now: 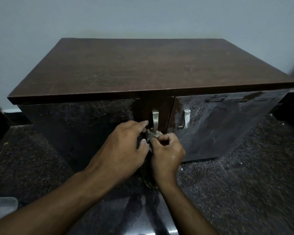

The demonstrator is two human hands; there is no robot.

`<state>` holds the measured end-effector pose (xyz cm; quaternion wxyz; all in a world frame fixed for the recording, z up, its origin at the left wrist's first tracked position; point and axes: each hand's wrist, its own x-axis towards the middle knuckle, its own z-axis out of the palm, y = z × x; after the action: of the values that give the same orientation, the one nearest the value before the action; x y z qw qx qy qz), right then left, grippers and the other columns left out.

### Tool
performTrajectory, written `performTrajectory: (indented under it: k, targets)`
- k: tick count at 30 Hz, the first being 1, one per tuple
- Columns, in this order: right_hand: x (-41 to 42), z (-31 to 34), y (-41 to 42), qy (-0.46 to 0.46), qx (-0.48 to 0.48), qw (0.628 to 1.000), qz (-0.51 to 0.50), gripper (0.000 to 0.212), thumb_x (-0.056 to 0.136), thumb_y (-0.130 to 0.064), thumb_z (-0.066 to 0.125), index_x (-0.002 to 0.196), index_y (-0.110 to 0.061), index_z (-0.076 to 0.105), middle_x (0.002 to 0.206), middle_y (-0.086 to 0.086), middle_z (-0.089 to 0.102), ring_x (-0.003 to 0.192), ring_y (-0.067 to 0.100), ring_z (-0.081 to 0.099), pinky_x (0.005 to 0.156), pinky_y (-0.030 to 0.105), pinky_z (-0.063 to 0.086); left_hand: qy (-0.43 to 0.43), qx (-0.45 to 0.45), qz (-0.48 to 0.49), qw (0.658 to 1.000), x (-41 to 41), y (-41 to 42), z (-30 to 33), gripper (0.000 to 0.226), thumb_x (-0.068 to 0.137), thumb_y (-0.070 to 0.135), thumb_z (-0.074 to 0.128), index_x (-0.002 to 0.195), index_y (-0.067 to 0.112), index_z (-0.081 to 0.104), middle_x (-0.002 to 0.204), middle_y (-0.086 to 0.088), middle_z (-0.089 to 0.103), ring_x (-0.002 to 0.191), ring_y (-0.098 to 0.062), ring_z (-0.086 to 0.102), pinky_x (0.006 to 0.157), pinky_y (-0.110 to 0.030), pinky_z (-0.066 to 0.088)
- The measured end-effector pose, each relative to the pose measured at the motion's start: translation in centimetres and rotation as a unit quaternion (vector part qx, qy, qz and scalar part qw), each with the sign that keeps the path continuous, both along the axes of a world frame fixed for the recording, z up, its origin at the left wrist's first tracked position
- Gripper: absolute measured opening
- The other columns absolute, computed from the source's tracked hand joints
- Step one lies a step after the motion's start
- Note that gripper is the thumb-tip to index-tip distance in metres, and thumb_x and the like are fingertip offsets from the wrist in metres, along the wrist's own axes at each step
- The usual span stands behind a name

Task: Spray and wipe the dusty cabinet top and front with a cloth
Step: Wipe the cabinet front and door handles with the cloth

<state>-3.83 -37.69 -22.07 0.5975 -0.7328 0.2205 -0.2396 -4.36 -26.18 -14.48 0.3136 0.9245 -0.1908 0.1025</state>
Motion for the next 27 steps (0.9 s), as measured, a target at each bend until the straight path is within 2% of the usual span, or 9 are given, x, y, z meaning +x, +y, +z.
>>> performTrajectory:
  k: [3, 6, 8, 10, 13, 17, 20, 24, 27]
  targets:
    - [-0.2, -0.1, -0.3, -0.001, 0.015, 1.000, -0.006, 0.017, 0.083, -0.003, 0.077, 0.072, -0.007, 0.064, 0.064, -0.002, 0.063, 0.054, -0.003, 0.056, 0.048, 0.007, 0.040, 0.002, 0.005, 0.005, 1.000, -0.1, 0.2, 0.1, 0.052, 0.088, 0.024, 0.060, 0.139, 0.023, 0.050, 0.120, 0.013, 0.059, 0.109, -0.002, 0.051, 0.098, -0.026, 0.046]
    - [0.0, 0.1, -0.6, -0.024, -0.007, 1.000, 0.000, 0.023, 0.083, -0.006, 0.077, 0.072, -0.020, 0.061, 0.068, -0.003, 0.064, 0.059, 0.005, 0.058, 0.053, 0.012, 0.045, 0.001, 0.002, -0.001, 1.000, -0.1, 0.1, 0.0, 0.052, 0.089, 0.024, 0.060, 0.139, 0.022, 0.050, 0.121, 0.013, 0.059, 0.110, -0.001, 0.051, 0.098, -0.024, 0.045]
    - [0.2, -0.4, -0.8, -0.026, -0.031, 0.999, -0.003, 0.024, 0.084, -0.005, 0.076, 0.075, -0.022, 0.061, 0.072, -0.001, 0.063, 0.063, 0.009, 0.057, 0.056, 0.015, 0.046, 0.000, 0.004, -0.004, 1.000, -0.1, -0.1, -0.2, 0.052, 0.089, 0.024, 0.061, 0.139, 0.022, 0.050, 0.121, 0.013, 0.058, 0.109, 0.000, 0.050, 0.098, -0.022, 0.045]
    - [-0.2, -0.7, -0.8, -0.051, -0.057, 0.997, 0.000, 0.016, 0.086, -0.001, 0.073, 0.084, -0.016, 0.067, 0.082, 0.000, 0.064, 0.073, 0.009, 0.060, 0.063, 0.012, 0.048, 0.003, 0.004, -0.010, 1.000, -0.1, -0.4, -0.2, 0.052, 0.088, 0.024, 0.061, 0.139, 0.021, 0.050, 0.121, 0.013, 0.058, 0.109, 0.000, 0.050, 0.098, -0.022, 0.045]
    - [-0.8, 0.3, -0.8, -0.135, -0.100, 0.986, 0.011, 0.013, 0.089, 0.008, 0.069, 0.096, -0.002, 0.072, 0.095, 0.000, 0.065, 0.090, -0.001, 0.063, 0.075, 0.006, 0.048, 0.003, 0.004, -0.018, 1.000, 0.0, -0.7, -0.3, 0.052, 0.088, 0.022, 0.061, 0.139, 0.017, 0.051, 0.121, 0.010, 0.058, 0.110, -0.003, 0.052, 0.099, -0.024, 0.046]
    - [-0.2, 2.4, -1.3, -0.239, -0.106, 0.965, 0.026, 0.013, 0.090, 0.012, 0.065, 0.098, 0.007, 0.073, 0.105, 0.007, 0.061, 0.098, 0.001, 0.063, 0.082, 0.013, 0.052, -0.004, 0.004, -0.012, 1.000, 0.2, -0.6, -0.3, 0.049, 0.087, 0.021, 0.062, 0.135, 0.017, 0.054, 0.124, 0.009, 0.059, 0.112, -0.004, 0.053, 0.100, -0.022, 0.044]
    - [-0.5, 2.7, -1.2, -0.271, -0.139, 0.952, 0.028, 0.013, 0.088, 0.007, 0.071, 0.100, 0.004, 0.076, 0.103, 0.013, 0.063, 0.096, 0.003, 0.063, 0.082, 0.013, 0.051, 0.005, 0.003, -0.016, 1.000, 0.2, -0.7, -0.2, 0.047, 0.087, 0.022, 0.061, 0.134, 0.021, 0.054, 0.124, 0.012, 0.056, 0.114, -0.002, 0.050, 0.097, -0.017, 0.040]
    - [-1.0, 1.8, -0.7, -0.286, -0.202, 0.935, 0.060, 0.020, 0.086, 0.011, 0.072, 0.105, 0.005, 0.076, 0.108, 0.016, 0.063, 0.100, 0.006, 0.061, 0.088, 0.011, 0.050, 0.023, -0.003, -0.017, 1.000, 0.4, -1.1, -0.4, 0.032, 0.086, 0.017, 0.059, 0.117, 0.024, 0.058, 0.111, 0.016, 0.054, 0.105, -0.001, 0.051, 0.086, -0.011, 0.037]
    - [-1.0, 1.5, -0.9, -0.280, -0.195, 0.939, 0.048, 0.018, 0.086, 0.010, 0.071, 0.103, 0.006, 0.076, 0.106, 0.015, 0.063, 0.099, 0.007, 0.062, 0.085, 0.014, 0.053, 0.034, -0.017, -0.010, 0.999, 0.4, -1.2, -0.4, 0.041, 0.087, 0.017, 0.059, 0.126, 0.025, 0.056, 0.117, 0.017, 0.054, 0.108, 0.002, 0.050, 0.090, -0.010, 0.038]
